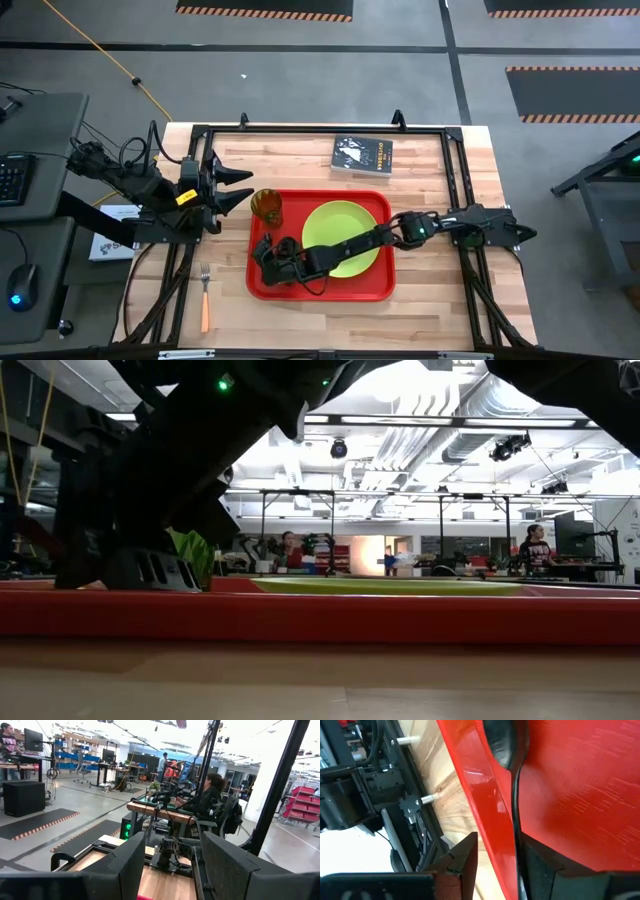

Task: Pick and place plate/cup/fork/spoon on tray
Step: Put the black spoon on the red tray to the bottom of the green cup

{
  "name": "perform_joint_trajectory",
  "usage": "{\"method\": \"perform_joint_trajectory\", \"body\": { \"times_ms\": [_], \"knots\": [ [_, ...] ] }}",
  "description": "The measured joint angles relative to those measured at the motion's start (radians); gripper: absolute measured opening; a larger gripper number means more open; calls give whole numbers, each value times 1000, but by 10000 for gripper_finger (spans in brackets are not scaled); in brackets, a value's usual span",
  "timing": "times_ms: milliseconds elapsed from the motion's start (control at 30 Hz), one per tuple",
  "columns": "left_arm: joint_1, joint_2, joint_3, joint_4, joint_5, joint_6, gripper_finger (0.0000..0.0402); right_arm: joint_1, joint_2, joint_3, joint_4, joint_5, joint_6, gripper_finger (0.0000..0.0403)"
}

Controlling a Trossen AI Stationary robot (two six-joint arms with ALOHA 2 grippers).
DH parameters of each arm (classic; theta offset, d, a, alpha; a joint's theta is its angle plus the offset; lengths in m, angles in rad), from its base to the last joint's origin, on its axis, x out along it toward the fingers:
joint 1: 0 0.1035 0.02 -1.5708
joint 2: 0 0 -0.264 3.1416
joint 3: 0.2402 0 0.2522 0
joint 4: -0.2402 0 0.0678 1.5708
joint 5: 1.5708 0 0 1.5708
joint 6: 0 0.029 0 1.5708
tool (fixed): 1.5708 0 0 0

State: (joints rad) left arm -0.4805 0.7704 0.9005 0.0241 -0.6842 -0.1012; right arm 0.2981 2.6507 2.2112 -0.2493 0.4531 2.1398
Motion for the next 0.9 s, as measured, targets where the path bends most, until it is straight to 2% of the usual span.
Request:
{"method": "perform_joint_trajectory", "body": {
  "times_ms": [300, 633, 900],
  "knots": [
    [0, 0, 0, 0, 0, 0, 188, -7, 0, 1, -17, -30, -49, 122],
    [0, 0, 0, 0, 0, -1, 188, -39, -3, 2, -78, -132, -103, 88],
    [0, 0, 0, 0, 0, 0, 188, -43, -3, 2, -73, -126, -107, 83]
  ]
}}
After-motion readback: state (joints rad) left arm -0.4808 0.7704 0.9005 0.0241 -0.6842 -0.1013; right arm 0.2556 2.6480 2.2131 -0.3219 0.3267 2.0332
